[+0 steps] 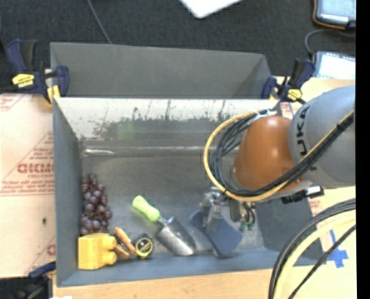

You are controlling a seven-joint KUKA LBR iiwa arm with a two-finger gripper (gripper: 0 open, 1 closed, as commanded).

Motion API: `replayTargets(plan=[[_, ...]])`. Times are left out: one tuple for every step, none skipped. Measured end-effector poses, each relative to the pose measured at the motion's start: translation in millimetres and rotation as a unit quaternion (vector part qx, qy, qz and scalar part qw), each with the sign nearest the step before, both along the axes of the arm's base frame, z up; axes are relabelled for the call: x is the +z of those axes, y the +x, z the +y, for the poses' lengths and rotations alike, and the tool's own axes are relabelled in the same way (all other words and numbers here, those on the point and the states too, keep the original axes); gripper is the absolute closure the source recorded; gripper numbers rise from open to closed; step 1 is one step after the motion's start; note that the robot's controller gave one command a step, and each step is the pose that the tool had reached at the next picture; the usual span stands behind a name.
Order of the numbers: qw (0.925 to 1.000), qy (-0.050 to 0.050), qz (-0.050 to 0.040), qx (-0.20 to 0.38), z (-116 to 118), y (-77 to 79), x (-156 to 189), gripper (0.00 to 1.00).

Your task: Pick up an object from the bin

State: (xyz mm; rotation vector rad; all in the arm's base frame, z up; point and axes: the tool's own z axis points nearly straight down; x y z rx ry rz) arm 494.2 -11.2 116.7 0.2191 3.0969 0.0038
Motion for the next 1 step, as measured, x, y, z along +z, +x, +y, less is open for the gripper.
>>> replayTargets(plan=[[0.9996, -0.002, -0.0078, 0.028, -25.5, 28.9, 210.9, 1.0]])
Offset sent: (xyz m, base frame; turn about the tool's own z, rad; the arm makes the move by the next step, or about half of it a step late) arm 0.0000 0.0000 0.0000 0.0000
